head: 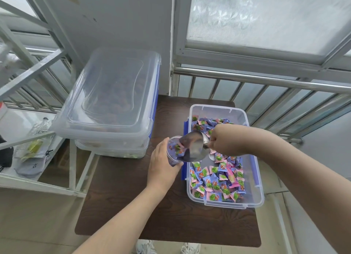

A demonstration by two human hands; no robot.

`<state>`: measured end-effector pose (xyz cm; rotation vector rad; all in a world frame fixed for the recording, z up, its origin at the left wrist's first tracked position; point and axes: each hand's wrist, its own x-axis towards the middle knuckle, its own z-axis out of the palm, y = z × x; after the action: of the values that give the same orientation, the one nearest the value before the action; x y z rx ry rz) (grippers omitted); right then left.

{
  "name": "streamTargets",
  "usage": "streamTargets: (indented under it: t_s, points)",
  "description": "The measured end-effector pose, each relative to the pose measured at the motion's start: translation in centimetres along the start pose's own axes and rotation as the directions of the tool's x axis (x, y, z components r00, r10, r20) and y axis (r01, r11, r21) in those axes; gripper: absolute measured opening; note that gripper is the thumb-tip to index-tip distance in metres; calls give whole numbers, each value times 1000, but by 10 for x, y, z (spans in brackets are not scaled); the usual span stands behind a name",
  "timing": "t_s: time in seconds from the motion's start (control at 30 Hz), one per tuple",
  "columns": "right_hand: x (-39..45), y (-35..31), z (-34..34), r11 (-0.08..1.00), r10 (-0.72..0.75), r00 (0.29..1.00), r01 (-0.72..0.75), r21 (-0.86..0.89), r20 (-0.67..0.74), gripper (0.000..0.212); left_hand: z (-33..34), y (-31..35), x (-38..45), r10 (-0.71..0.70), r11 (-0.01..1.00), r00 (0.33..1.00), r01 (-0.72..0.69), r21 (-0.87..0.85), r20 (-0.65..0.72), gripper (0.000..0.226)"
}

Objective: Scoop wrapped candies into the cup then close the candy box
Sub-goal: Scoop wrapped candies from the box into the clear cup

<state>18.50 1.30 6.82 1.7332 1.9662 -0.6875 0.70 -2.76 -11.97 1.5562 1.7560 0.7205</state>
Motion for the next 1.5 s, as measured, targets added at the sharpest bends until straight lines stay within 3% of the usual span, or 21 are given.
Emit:
streamTargets:
  t_s: [0.27,0.43,0.57,0.67,0.73,0.8,0.97,1.1,1.27,1.4,1.5]
  points:
    - [-4,-23,-22,992,-12,1000,10,-127,-17,42,-2,1,1,-44,998,999,44,-35,5,91]
    - [-20,10,-10,994,-45,995,53,93,-91,38,-5,-5,3,-156,969,987,160,-191,36,97]
    - [-32,45,39,862,73,988,6,507,-136,35,-7,-2,0,-193,947,978,207,-246,79,107]
    - [-33,68,90,803,206,973,-109,586,-101,36,-4,8,-11,-327,913,941,339,-228,89,108]
    - [-31,79,119,784,279,958,-192,591,-59,38,0,14,-24,-480,844,869,495,-207,122,99]
    - [-27,86,139,768,336,942,-261,585,-21,41,5,21,-39,-531,810,825,561,-171,192,86]
    - [-13,85,158,714,394,917,-349,607,64,42,14,46,-47,-286,935,902,337,-113,324,54]
    - [5,71,160,658,370,925,-323,680,81,44,18,50,-35,-185,969,916,230,-90,356,52]
    - [36,46,163,433,376,914,-319,843,153,34,18,44,-36,-201,970,915,236,-60,350,54]
    - [57,25,160,9,395,872,-319,948,289,29,19,43,-34,-205,971,919,235,-49,338,53]
    - [79,14,155,-153,406,865,-253,955,294,21,19,42,-34,-186,976,925,213,-46,332,53]
